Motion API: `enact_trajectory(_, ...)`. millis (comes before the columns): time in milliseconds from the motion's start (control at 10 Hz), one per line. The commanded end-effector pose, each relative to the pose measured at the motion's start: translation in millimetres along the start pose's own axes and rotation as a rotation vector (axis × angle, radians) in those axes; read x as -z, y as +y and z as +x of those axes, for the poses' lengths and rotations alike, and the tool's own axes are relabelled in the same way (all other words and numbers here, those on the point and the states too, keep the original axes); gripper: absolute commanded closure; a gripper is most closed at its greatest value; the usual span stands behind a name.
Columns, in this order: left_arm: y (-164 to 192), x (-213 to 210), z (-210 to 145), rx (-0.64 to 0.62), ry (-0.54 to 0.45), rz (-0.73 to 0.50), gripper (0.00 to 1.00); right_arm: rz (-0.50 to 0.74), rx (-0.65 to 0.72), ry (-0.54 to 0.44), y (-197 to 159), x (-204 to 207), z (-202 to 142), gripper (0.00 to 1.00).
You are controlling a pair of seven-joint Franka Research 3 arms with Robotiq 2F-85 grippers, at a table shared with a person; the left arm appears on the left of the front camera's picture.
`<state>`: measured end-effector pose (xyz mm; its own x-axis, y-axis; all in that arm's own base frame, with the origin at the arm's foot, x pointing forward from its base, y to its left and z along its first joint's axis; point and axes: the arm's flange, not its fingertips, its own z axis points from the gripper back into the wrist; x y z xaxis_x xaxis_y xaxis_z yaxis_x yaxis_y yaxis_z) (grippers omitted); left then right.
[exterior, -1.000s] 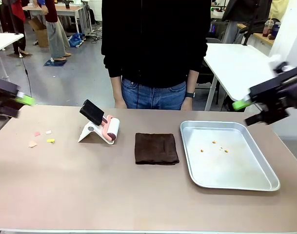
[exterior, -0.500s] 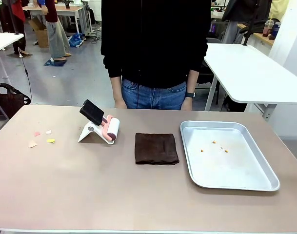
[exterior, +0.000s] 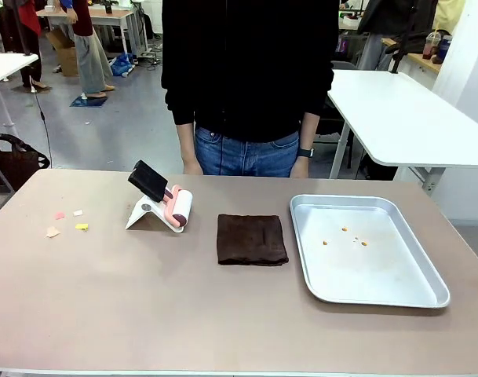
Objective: Clean the surface of the table.
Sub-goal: Hold the Lint Roller with your left hand and the towel with your right hand.
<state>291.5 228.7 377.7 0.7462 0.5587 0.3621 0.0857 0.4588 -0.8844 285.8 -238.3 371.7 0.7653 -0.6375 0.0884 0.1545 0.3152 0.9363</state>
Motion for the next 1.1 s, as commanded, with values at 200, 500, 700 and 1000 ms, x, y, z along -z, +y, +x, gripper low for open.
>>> enact_trajectory(200, -2.3, -6.5, -2.1, 0.037, 0.016, -0.020, 0.00, 0.036, -0.016, 0.046, 21.2, 2.9, -5.6, 0.00)
enact_trajectory(500, -5.0, -4.9, -2.5, 0.010, 0.010, -0.012, 0.00, 0.026, -0.033, 0.051, 17.8, 8.3, -5.1, 0.00)
enact_trajectory(700, -37.4, 3.5, 14.0, -0.002, 0.039, 0.065, 0.00, -0.075, -0.062, 0.053, 53.8, 24.9, -11.4, 0.00)
enact_trajectory(1000, -109.5, 41.6, 53.9, -0.022, 0.109, 0.190, 0.00, -0.198, -0.169, 0.142, 138.7, 85.8, -30.6, 0.00)
